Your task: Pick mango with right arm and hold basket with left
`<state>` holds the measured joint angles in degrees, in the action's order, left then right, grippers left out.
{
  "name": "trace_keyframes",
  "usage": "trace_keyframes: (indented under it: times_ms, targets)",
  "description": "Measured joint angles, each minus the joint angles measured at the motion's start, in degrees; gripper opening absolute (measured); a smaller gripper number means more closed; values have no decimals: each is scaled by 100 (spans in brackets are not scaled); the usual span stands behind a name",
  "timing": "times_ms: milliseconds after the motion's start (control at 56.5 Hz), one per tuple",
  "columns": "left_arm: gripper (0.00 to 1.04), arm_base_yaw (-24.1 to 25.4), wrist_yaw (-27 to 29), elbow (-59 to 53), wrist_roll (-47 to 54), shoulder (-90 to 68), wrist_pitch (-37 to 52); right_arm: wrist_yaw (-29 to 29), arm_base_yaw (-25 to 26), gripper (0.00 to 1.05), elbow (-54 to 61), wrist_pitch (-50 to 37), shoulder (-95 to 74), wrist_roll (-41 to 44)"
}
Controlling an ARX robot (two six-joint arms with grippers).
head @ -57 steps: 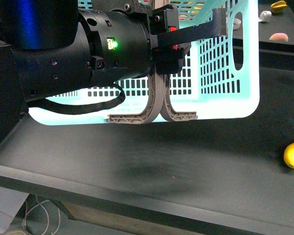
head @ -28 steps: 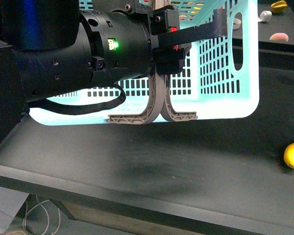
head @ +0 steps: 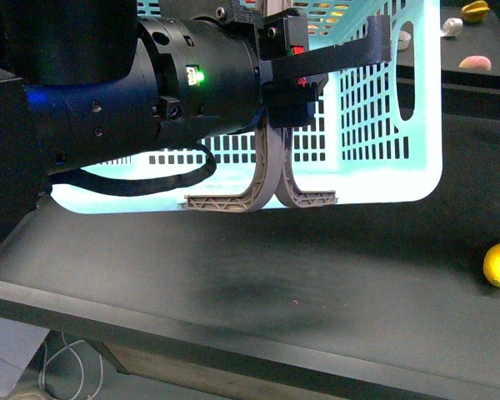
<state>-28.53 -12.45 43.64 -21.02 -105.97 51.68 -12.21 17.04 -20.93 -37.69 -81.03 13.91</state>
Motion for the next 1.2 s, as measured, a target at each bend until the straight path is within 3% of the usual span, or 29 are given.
trace_keyframes:
  times_ms: [442, 832, 1203]
  targets:
    - [5, 2, -2, 2, 0, 0, 0, -435, 780, 96, -1777, 748, -2839, 2820]
    - [5, 2, -7, 2, 0, 0, 0, -107, 872, 96, -3128, 1847, -4422, 5604]
    - [5, 2, -7, 2, 0, 0, 0, 269, 890, 96, -4024, 2400, -5508, 6655]
